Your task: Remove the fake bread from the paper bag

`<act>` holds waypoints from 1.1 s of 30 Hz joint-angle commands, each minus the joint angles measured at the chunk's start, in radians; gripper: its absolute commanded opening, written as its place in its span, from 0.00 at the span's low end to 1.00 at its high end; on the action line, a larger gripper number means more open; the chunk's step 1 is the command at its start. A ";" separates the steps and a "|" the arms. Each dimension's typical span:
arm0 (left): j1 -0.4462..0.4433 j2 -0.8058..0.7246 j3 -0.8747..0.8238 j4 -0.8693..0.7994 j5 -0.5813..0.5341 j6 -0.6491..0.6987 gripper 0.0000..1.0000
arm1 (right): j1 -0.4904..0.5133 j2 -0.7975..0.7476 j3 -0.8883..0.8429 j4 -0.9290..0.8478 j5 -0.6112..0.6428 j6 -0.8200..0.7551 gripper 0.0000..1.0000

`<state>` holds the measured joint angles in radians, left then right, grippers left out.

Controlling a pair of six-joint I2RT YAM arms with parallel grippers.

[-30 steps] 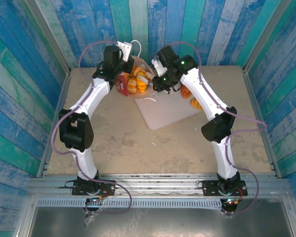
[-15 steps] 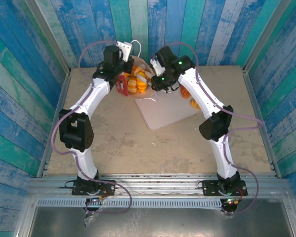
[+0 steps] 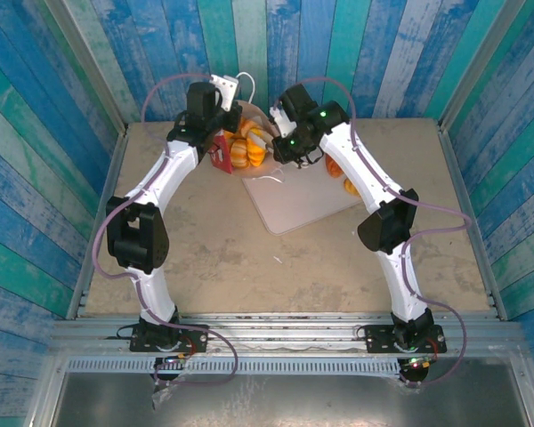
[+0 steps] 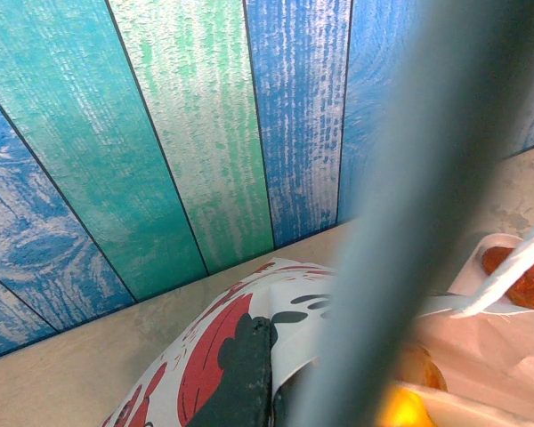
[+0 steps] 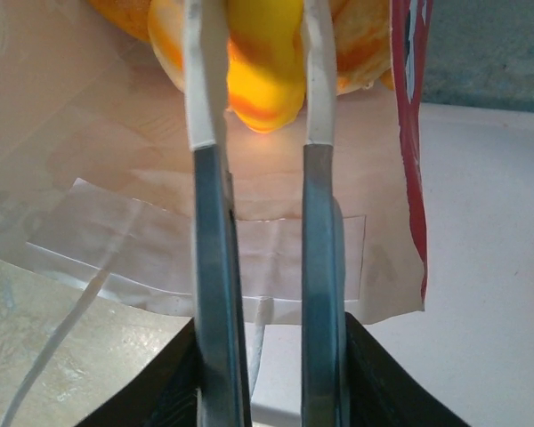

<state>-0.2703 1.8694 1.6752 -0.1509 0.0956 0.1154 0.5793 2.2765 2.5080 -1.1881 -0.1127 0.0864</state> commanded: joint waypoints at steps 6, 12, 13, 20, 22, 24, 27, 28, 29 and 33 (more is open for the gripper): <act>-0.004 0.033 0.006 0.027 0.009 -0.019 0.00 | 0.002 -0.094 -0.026 0.065 0.004 0.022 0.32; -0.004 0.034 0.004 0.032 0.005 -0.025 0.00 | 0.007 -0.155 -0.060 0.100 0.004 0.044 0.30; -0.004 0.034 0.005 0.032 0.003 -0.028 0.00 | 0.007 -0.167 -0.068 0.103 0.003 0.051 0.30; -0.004 0.031 0.000 0.042 -0.007 -0.034 0.00 | 0.007 -0.261 -0.137 0.120 0.006 0.094 0.29; -0.004 0.031 0.000 0.043 -0.007 -0.036 0.00 | 0.007 -0.293 -0.169 0.131 -0.004 0.104 0.29; -0.004 0.031 0.000 0.045 -0.006 -0.037 0.00 | 0.007 -0.323 -0.197 0.135 -0.016 0.109 0.29; -0.004 0.031 0.000 0.046 -0.005 -0.039 0.00 | 0.005 -0.374 -0.242 0.140 -0.038 0.117 0.29; -0.003 0.031 0.000 0.047 -0.004 -0.039 0.00 | 0.004 -0.394 -0.260 0.146 -0.045 0.121 0.29; -0.004 0.034 0.001 0.048 -0.004 -0.040 0.00 | 0.004 -0.415 -0.279 0.151 -0.048 0.124 0.29; -0.004 0.034 0.005 0.048 0.002 -0.042 0.00 | -0.013 -0.493 -0.339 0.162 -0.051 0.132 0.29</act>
<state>-0.2703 1.8694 1.6752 -0.1455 0.0879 0.0929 0.5789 1.8591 2.1872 -1.0718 -0.1436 0.1993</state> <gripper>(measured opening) 0.045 0.289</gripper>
